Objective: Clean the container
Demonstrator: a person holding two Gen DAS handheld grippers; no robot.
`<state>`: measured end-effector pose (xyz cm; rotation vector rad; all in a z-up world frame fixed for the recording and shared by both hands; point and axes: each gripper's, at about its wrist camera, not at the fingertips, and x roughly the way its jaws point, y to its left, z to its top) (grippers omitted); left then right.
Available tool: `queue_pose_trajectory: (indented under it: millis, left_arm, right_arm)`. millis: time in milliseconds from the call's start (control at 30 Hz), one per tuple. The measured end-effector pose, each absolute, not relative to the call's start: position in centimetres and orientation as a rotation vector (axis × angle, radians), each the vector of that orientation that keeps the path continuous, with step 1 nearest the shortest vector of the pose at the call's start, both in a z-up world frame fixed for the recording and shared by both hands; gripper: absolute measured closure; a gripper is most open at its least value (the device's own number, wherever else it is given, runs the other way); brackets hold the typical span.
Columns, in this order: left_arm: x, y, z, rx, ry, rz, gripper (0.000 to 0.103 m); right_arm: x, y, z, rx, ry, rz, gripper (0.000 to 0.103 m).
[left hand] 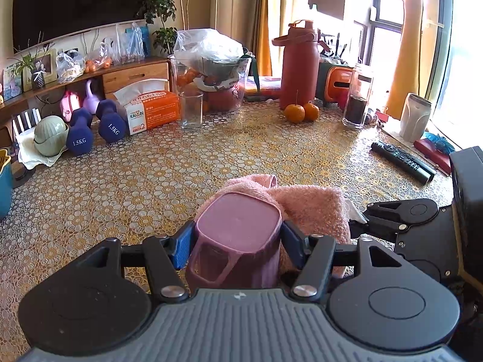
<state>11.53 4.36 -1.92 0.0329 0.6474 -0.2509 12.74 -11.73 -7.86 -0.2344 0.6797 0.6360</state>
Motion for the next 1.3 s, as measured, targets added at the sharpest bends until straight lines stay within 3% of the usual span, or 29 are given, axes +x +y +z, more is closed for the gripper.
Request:
queue_pose_trajectory:
  millis: [100, 200, 533, 833, 1100, 1300]
  left_arm:
    - [11.5, 4.3, -1.9, 0.036, 0.647, -0.252, 0.043]
    - [11.4, 4.2, -2.0, 0.048, 0.644, -0.258, 0.043]
    - [10.7, 3.7, -1.8, 0.07, 0.629, -0.284, 0.042]
    - [11.0, 3.6, -2.0, 0.076, 0.636, -0.288, 0.043]
    - [11.1, 3.8, -2.2, 0.1, 0.623, -0.326, 0.043]
    - [11.2, 4.6, -2.1, 0.095, 0.621, -0.364, 0.042]
  right_arm:
    - [13.5, -13.0, -7.3, -0.155, 0.689, 0.651, 0.06]
    - [14.1, -14.2, -6.4, -0.103, 0.677, 0.65, 0.065]
    - [16.9, -17.5, -0.7, 0.062, 0.611, 0.779, 0.066]
    - [18.1, -15.4, -1.6, 0.099, 0.678, 0.883, 0.065]
    - [18.9, -14.4, -3.6, -0.018, 0.731, 0.884, 0.065]
    - [17.5, -13.7, -6.1, -0.262, 0.749, 0.902, 0.066]
